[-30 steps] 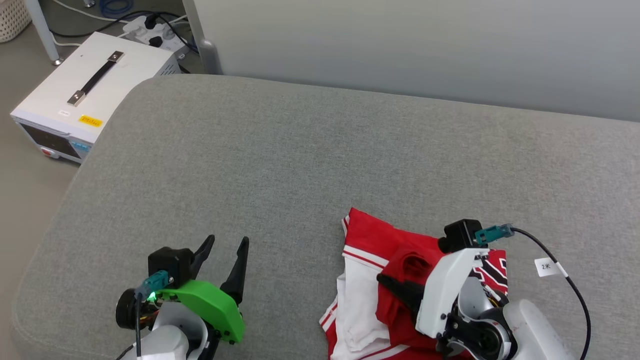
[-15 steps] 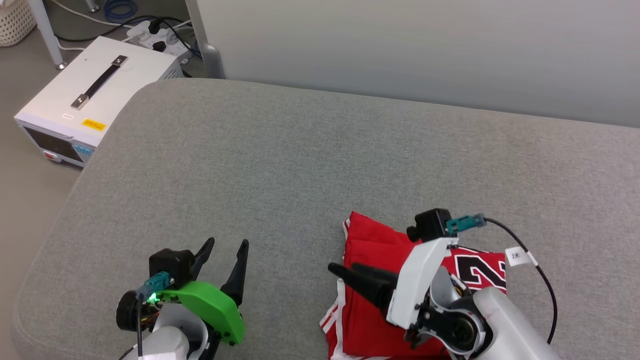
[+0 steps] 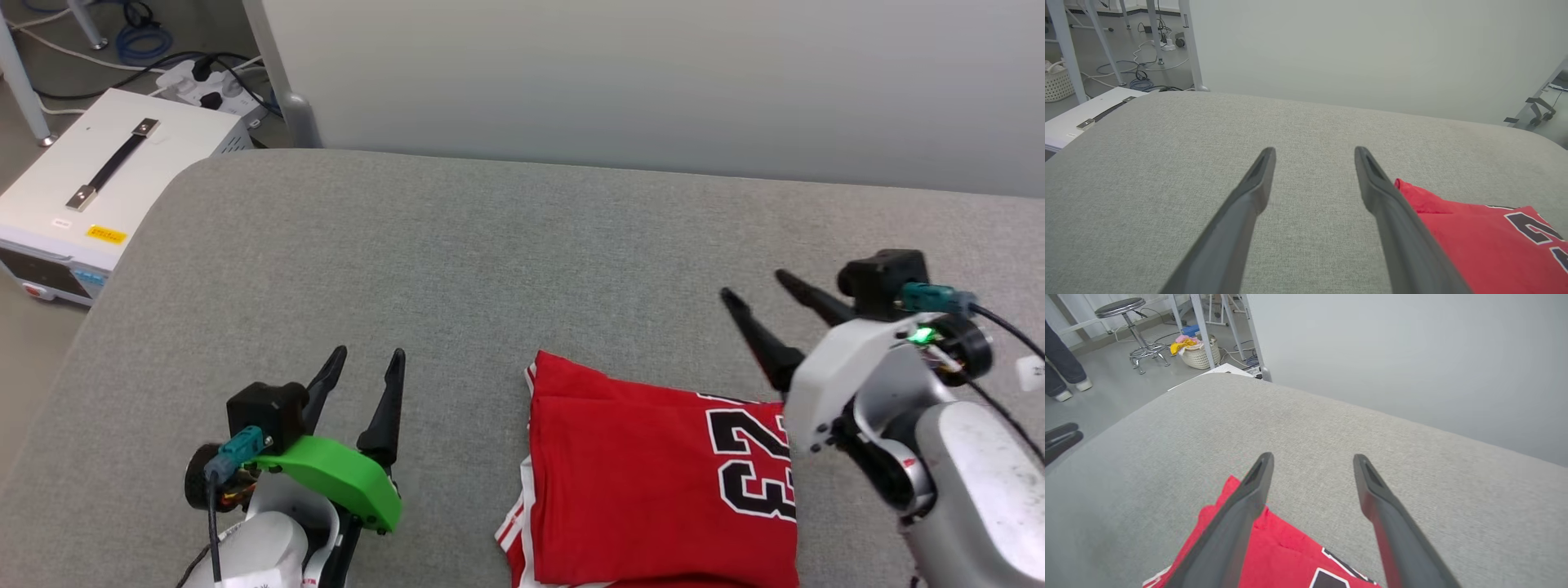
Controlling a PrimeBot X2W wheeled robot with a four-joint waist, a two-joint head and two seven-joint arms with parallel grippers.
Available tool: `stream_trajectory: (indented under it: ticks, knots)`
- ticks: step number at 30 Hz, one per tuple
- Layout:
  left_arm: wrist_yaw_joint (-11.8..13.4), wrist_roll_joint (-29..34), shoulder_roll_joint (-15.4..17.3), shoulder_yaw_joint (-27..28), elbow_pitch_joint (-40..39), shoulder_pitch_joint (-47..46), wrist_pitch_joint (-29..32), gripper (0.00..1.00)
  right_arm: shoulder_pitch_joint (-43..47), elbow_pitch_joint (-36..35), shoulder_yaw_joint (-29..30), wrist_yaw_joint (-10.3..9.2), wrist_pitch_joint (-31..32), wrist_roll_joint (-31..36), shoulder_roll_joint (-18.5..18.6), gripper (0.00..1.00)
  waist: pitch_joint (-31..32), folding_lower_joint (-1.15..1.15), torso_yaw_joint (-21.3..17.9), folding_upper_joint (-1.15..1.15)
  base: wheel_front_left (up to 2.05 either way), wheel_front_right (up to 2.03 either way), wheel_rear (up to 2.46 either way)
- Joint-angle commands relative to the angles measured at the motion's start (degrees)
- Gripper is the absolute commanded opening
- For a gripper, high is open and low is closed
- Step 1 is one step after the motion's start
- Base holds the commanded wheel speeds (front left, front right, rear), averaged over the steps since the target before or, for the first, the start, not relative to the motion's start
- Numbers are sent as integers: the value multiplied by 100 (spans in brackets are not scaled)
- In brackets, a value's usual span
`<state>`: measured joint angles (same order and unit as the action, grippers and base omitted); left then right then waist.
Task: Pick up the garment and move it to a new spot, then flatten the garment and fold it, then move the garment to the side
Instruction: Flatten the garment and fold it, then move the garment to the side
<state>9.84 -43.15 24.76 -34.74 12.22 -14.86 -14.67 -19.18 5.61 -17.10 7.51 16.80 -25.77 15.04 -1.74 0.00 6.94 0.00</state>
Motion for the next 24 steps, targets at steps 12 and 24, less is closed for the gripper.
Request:
stream_trajectory:
  ticks: [12, 24]
  knots:
    - [-490, 1195, -662, 1241, -701, 600, -32, 100, 1076, -559, 1480, -2, -1753, 703, 343, 100, -58, 0, -306, 0, 0, 0, 0]
    - [-1097, 2041, -1333, 2181, -798, 1209, -32, 100, 2296, -1125, 2065, -2, -2841, 996, -457, 100, -64, 0, -379, 0, 0, 0, 0]
